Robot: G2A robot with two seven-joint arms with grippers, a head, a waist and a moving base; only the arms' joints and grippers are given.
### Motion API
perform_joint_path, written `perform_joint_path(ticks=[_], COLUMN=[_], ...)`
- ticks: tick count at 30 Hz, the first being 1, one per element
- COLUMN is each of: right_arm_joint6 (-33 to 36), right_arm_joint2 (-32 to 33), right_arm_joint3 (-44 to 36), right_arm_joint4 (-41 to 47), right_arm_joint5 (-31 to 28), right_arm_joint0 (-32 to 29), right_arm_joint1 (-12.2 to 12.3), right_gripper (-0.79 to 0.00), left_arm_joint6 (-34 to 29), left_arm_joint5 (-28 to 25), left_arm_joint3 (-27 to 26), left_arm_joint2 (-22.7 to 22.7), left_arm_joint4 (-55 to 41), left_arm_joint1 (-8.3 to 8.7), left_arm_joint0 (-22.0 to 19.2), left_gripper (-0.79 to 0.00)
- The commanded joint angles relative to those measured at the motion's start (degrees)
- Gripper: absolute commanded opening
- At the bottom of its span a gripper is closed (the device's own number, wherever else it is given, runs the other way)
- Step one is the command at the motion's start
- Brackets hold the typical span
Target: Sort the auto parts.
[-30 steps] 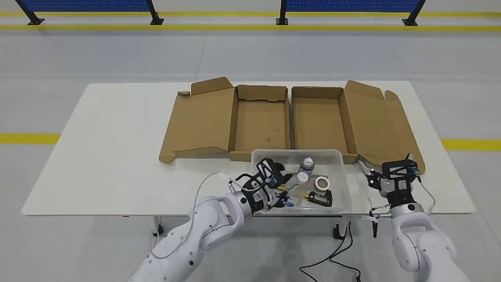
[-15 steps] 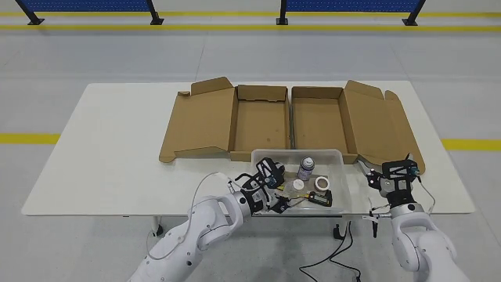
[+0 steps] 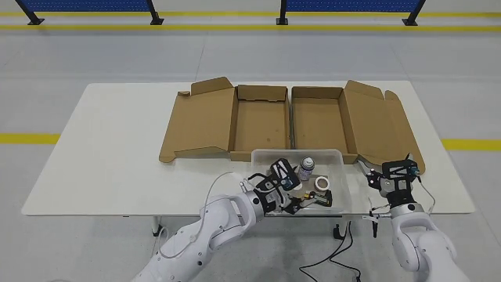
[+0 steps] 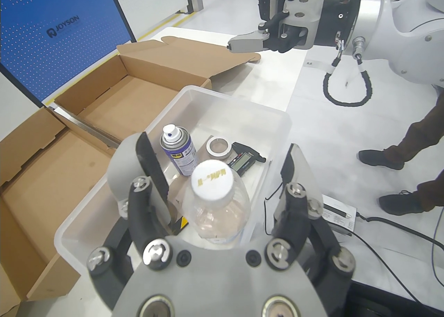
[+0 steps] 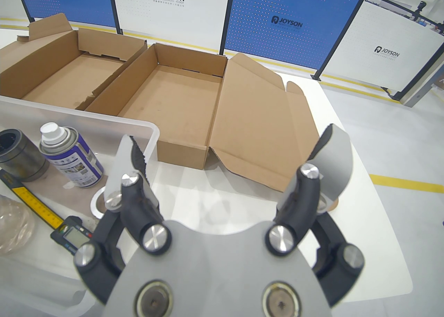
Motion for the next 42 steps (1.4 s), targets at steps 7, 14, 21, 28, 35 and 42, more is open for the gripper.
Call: perform_joint_path(ticks=[7,14,21,28,35,42], right_arm_joint6=[0.0,0.0,0.0,0.0,0.0,0.0], right_arm_joint2=[0.0,0.0,0.0,0.0,0.0,0.0], right_arm_joint3=[0.0,0.0,0.0,0.0,0.0,0.0], right_arm_joint4=[0.0,0.0,0.0,0.0,0.0,0.0], right_arm_joint5=[0.0,0.0,0.0,0.0,0.0,0.0], right_arm_joint0=[0.0,0.0,0.0,0.0,0.0,0.0], right_arm_joint1=[0.0,0.0,0.0,0.0,0.0,0.0], right_gripper=[0.0,0.0,0.0,0.0,0.0,0.0], left_arm_joint6=[0.6,1.6,2.4,2.2,2.1,0.0], left_arm_joint5=[0.6,0.3,-0.2,-0.3,0.4,1.5], left_arm_joint3=[2.0,2.9,2.3,1.7,1.3,0.3], left_arm_joint2=[0.5,-0.4,-0.9,-1.8,-2.8,-3.6], left_arm_joint4=[0.4,0.6,0.3,-0.6,-0.5,-0.7], left_arm_joint1=[-0.58,-0.61,-0.69,-0.83,-1.09,-1.46], left_arm_joint0=[-1.4,-1.3,-1.0,-1.5,-3.1,-5.0], left_gripper=[-0.548,-0.597,-0.785,-0.785,-0.785,-0.785])
